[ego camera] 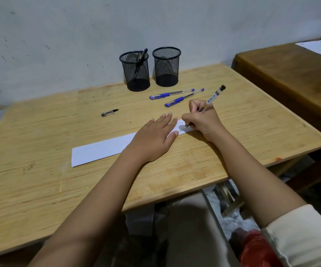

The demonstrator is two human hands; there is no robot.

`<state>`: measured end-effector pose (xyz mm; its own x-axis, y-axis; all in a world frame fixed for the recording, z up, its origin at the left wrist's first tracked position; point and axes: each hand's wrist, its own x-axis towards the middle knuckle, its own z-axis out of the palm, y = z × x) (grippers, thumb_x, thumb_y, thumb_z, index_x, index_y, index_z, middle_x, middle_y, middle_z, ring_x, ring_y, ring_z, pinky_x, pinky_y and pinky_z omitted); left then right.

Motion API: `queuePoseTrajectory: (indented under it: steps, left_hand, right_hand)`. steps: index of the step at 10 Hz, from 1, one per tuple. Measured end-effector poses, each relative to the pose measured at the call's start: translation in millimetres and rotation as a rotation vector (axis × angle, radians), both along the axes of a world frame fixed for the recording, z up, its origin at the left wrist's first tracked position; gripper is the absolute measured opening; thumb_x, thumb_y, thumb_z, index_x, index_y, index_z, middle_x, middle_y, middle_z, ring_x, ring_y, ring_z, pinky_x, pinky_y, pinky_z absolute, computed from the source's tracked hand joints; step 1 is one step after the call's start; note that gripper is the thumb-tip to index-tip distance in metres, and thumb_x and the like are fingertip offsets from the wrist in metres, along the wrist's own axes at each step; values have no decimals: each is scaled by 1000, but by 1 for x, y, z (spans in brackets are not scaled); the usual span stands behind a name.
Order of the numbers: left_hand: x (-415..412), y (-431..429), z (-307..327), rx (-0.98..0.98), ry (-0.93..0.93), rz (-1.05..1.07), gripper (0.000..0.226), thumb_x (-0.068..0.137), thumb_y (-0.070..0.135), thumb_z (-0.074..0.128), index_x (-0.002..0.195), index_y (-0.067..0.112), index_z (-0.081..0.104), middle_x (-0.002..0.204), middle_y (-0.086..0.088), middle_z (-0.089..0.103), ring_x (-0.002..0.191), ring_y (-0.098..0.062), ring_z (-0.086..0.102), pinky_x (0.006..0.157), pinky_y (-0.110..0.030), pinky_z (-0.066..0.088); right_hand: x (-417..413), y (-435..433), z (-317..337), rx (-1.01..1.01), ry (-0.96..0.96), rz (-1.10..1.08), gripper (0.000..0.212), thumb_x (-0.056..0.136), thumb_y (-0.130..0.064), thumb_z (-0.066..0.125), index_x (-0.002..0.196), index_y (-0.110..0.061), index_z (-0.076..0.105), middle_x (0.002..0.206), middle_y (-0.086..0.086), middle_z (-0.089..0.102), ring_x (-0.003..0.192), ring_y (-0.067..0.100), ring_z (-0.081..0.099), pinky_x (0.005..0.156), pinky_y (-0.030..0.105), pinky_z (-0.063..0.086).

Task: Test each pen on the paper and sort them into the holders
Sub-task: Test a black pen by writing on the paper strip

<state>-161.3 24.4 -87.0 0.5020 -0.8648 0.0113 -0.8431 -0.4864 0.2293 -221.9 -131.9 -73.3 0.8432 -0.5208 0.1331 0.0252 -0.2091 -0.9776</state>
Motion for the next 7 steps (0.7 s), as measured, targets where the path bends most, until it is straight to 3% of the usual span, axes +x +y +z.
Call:
queuePoseTrajectory:
  steps: [2,6,7]
  left_hand:
    - [0,0,0,5,-2,4,52,100,41,18,149,26,9,159,4,3,146,-10,2,118,-32,5]
    - [0,0,2,9,-8,7,52,100,41,18,149,25,9,159,4,4,146,-11,3,118,-32,6]
    - [-1,0,1,11,-6,6,52,100,41,18,149,25,9,159,4,4,146,-11,3,118,-32,6]
  right_hand:
    - [0,0,-1,-59,6,30,37,66,6,61,51,-15,36,50,1,37,45,9,39,49,24,39]
    - [0,-4,-2,-26,-3,9,40,63,10,59,48,-15,32,48,-2,33,41,6,33,42,20,34]
    - [-1,-2,-2,-73,21,10,37,64,7,60,50,-14,33,52,3,34,47,11,35,47,24,36]
